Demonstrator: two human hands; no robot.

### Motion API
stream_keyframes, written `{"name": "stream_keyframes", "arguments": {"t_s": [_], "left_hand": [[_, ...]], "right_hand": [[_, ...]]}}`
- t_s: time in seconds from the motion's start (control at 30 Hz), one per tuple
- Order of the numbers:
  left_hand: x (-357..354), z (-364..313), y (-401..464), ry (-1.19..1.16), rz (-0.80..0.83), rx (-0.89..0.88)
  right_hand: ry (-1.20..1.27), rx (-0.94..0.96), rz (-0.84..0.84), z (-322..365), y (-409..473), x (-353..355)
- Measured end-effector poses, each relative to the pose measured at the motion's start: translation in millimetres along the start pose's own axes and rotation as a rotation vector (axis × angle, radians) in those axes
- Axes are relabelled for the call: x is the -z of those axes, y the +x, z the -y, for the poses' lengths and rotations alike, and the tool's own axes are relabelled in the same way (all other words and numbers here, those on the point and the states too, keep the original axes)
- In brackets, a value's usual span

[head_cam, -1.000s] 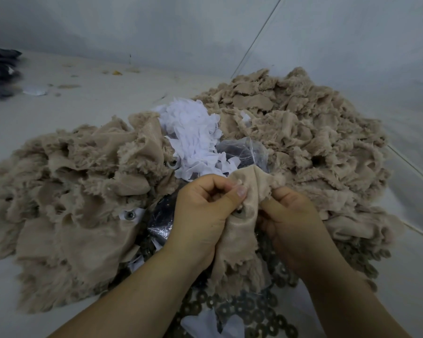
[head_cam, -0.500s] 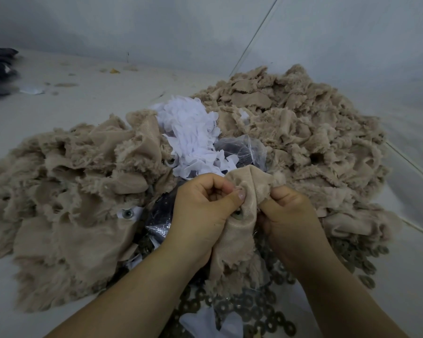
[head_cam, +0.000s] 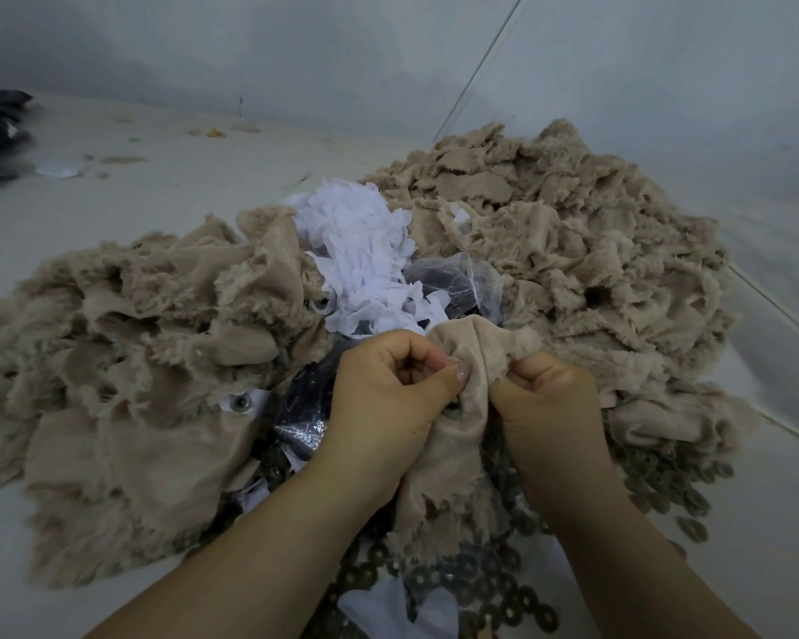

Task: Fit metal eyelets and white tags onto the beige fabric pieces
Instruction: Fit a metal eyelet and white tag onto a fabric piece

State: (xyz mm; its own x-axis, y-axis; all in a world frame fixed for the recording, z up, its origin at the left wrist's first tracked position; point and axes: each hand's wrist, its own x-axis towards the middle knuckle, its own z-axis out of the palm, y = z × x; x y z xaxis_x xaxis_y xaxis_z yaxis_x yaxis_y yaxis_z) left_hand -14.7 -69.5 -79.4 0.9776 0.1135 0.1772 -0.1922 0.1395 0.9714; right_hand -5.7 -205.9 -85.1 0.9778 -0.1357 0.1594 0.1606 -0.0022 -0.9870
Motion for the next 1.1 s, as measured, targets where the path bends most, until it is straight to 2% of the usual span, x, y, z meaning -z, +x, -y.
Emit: {"name": "stream_keyframes", "arguments": {"t_s": [0.13, 0.33, 0.53, 0.7, 0.87, 0.97, 1.0, 1.1], "left_hand": [[-0.5, -0.1, 0.1, -0.010, -0.006, -0.011], [0.9, 0.5, 0.6, -0.026, -0.016, -0.030], [0.5, -0.3, 0.8, 0.003, -0.054, -0.031], [0.7, -1.5, -0.1, 0.058, -0.084, -0.066], [-0.3, -2.2, -1.0, 0.245, -0.120, -0.173], [-1.3, -2.7, -2.3, 0.364, -0.102, -0.246], [-1.6, -2.1, -2.9, 0.387, -0.090, -0.257], [-1.8, -0.6, -2.1, 0.325, -0.073, -0.204]], "right_hand": [[-0.031, 0.035, -0.015, -1.1, -0.1, -0.5], [0.084, -0.060, 0.031, -1.9, 3.4, 1.3], [-0.004, 0.046, -0.043, -0.7, 1.5, -2.7], [-0.050, 0.123, -0.018, -0.9, -0.9, -3.4], [0.034, 0.074, 0.025, 0.6, -1.6, -2.3], [-0.005, 0.119, 0.043, 0.4, -4.3, -4.0], [0.000, 0.105, 0.039, -0.4, -4.4, -3.9], [0.171, -0.105, 0.083, -4.9, -0.7, -1.5]]}}
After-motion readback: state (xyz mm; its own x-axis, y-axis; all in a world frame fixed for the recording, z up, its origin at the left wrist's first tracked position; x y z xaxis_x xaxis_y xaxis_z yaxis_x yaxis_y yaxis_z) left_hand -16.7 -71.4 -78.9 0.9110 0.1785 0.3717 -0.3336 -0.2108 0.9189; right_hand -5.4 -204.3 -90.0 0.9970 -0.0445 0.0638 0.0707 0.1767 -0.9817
